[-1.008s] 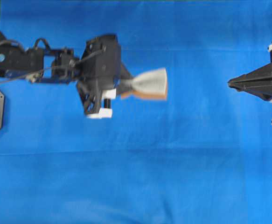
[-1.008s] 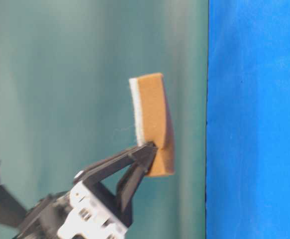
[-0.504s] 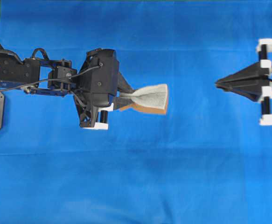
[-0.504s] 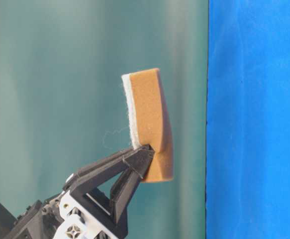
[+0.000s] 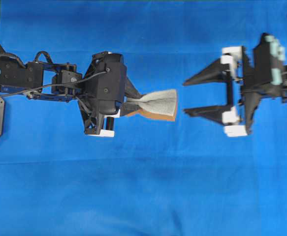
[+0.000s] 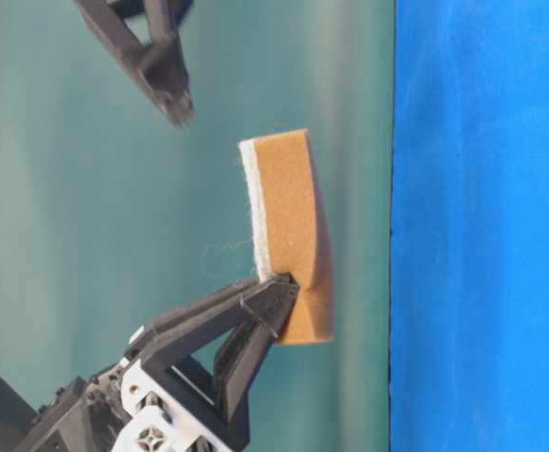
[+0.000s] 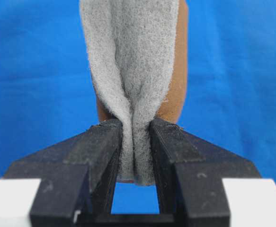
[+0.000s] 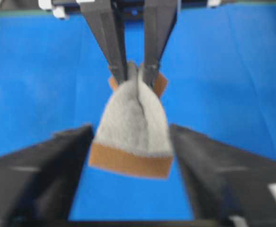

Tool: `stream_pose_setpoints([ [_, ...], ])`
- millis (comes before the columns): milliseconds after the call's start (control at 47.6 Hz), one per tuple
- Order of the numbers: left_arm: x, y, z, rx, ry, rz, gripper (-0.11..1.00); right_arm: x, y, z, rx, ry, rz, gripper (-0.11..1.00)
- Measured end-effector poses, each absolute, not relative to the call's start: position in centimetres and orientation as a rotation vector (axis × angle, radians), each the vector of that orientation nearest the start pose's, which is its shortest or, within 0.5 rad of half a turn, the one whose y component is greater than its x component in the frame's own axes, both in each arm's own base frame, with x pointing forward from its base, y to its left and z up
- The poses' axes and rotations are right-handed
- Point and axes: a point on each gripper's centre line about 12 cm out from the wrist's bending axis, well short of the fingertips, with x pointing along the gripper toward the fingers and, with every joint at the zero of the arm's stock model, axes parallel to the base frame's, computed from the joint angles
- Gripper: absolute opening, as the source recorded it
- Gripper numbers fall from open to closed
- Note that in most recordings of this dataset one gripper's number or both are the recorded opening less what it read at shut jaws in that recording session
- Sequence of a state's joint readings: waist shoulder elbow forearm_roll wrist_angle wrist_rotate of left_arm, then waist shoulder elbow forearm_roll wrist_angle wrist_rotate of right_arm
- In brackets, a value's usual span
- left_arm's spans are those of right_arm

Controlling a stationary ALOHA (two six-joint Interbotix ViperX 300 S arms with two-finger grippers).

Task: Hand over the sponge with the left arm and wipe it with the right arm.
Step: 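Bring the right gripper to the sponge's free end and grasp it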

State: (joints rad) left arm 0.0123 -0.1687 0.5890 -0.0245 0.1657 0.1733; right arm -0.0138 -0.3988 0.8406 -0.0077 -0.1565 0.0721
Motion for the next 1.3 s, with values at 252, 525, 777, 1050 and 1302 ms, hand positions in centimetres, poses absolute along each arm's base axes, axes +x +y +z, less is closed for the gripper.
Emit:
stream_pose_setpoints([
  [252,38.1,0.4,24.4,0.143,0.588,-0.037,0.17,35.7,-0.4,25.1,0.069,0.404,-0.025,0.74],
  [525,38.1,0.4,24.4,0.156,0.588,-0.041,0.17,37.7,-0.5,24.0,0.085,0.496,-0.034,0.74],
  [777,38.1,0.5,24.4,0.172,0.590,-0.045,0.17,38.2,-0.7,23.1,0.096,0.539,-0.043,0.73],
  [1050,38.1,0.5,24.3,0.186,0.593,-0.049,0.15,38.2,-0.8,23.1,0.085,0.537,-0.041,0.52],
  [1302,38.1,0.2,24.3,0.198,0.590,-0.059,0.15,38.2,-0.8,23.1,0.068,0.539,-0.037,0.27],
])
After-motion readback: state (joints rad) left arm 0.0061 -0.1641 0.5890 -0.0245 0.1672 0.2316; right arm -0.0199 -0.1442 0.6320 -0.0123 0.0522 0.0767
